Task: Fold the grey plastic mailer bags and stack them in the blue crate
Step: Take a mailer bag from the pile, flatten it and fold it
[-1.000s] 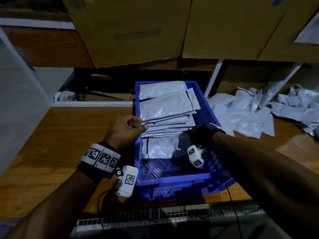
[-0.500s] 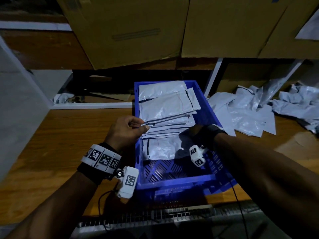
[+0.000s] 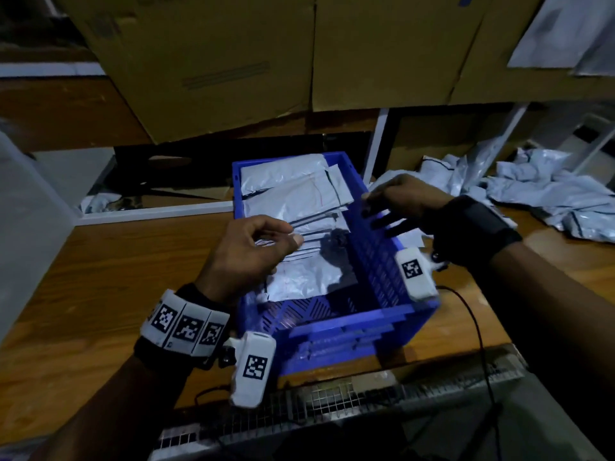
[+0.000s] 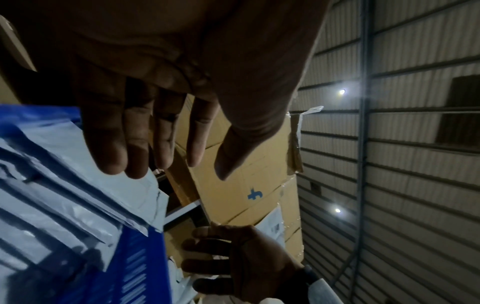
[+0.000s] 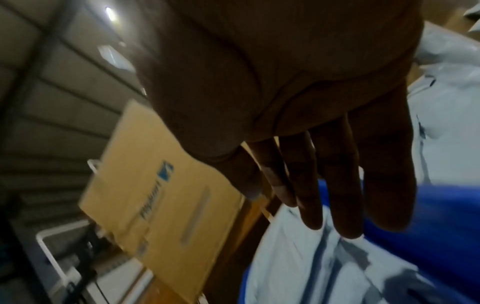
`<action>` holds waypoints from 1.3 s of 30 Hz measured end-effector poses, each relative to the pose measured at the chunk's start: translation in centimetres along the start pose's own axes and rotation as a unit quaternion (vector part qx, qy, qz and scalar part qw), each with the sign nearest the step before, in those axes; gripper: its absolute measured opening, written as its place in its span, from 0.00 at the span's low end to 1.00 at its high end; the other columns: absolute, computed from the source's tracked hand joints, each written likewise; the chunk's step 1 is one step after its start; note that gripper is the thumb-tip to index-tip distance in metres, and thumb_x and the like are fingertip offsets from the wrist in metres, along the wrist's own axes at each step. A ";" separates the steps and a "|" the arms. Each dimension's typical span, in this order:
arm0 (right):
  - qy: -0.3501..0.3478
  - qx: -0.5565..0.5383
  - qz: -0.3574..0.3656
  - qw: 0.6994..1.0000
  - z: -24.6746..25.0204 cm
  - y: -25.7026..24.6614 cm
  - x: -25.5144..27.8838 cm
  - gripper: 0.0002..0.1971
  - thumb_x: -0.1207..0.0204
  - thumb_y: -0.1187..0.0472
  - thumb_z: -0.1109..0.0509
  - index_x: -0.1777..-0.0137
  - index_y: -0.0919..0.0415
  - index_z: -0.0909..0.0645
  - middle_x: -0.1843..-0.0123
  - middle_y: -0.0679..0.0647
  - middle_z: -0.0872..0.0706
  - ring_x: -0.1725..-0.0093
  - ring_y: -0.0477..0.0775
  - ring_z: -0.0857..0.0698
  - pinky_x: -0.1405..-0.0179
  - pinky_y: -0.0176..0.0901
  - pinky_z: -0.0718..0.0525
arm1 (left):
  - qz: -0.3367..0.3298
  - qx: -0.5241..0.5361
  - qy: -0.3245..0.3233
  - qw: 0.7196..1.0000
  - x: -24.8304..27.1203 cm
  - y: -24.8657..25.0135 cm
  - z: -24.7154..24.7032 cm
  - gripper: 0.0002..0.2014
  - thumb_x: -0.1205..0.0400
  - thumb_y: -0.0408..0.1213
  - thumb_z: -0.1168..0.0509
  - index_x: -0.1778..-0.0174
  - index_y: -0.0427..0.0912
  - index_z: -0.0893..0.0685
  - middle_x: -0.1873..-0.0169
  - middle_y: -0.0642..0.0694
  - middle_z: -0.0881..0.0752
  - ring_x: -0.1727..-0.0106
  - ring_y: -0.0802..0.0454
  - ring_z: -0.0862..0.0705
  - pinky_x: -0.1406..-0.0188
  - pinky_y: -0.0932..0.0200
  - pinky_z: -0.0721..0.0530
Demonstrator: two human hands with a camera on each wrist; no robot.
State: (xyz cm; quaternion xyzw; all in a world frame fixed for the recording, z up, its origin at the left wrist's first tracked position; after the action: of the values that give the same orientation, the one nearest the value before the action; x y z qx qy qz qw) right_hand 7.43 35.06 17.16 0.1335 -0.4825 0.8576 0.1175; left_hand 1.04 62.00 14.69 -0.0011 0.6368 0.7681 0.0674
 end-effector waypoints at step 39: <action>-0.058 -0.141 -0.061 0.986 26.3 30.7 -18.8 0.11 0.18 0.75 0.34 0.60 0.65 0.16 0.76 0.57 0.22 0.84 0.51 0.29 0.80 0.36 0.33 | 0.284 -0.136 0.221 0.923 -23.1 -20.5 -37.6 0.44 0.39 0.73 0.29 0.39 0.41 0.12 0.43 0.41 0.10 0.42 0.37 0.13 0.44 0.48 0.16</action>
State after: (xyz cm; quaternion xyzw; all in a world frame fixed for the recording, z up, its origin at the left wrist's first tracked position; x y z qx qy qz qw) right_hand 17.89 -4.46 -0.64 0.1946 -0.5955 0.7631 0.1588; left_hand 22.89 26.51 -10.47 0.0007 0.4984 0.8147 -0.2965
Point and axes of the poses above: each hand's wrist, its own x-axis away from the middle knuckle, its own z-axis out of the back of the hand, y = z × x, the point moved 6 cm from there along -x, towards the middle knuckle
